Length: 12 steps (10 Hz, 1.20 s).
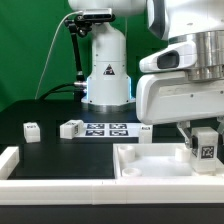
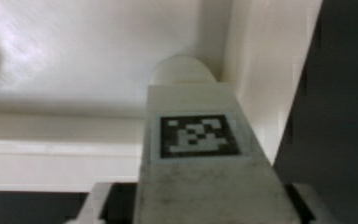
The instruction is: Assemble one leg
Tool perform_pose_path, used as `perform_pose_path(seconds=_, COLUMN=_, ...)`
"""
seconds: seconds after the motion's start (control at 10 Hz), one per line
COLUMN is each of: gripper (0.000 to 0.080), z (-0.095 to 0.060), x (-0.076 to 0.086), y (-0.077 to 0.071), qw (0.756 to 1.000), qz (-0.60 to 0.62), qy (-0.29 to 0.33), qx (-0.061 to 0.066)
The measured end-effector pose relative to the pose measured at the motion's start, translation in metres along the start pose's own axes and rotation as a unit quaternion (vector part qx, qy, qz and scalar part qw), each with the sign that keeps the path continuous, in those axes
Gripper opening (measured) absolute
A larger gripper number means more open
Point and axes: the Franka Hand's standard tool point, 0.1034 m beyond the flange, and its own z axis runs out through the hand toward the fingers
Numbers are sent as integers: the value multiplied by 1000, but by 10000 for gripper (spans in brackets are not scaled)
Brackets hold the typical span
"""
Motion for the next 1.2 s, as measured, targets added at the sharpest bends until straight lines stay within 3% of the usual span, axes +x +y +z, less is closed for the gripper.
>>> perform_pose_path(seconds=0.1, gripper=291, z=0, x=0, y=1, qw=999, qz=52, qy=1, qx=3)
perform_pose_path(seconds=0.3, gripper=291, z=0, x=-1, y=7, qw=973, qz=229, qy=14, qx=6)
perform_pose_path(seconds=0.6, gripper=291, z=0, x=-6, y=11, qw=888, qz=460, qy=23, qx=8)
perform_pose_path(seconds=0.7, gripper=292, z=0, x=-8, y=11, qw=850, qz=526, qy=21, qx=15)
perform_pose_path(seconds=0.8, gripper=294, z=1, x=-10, y=9, qw=785, qz=619, qy=17, qx=28)
perform_pose_path(seconds=1.2, gripper=294, z=2, x=-14, y=0, qw=563, qz=825, qy=-8, qx=48)
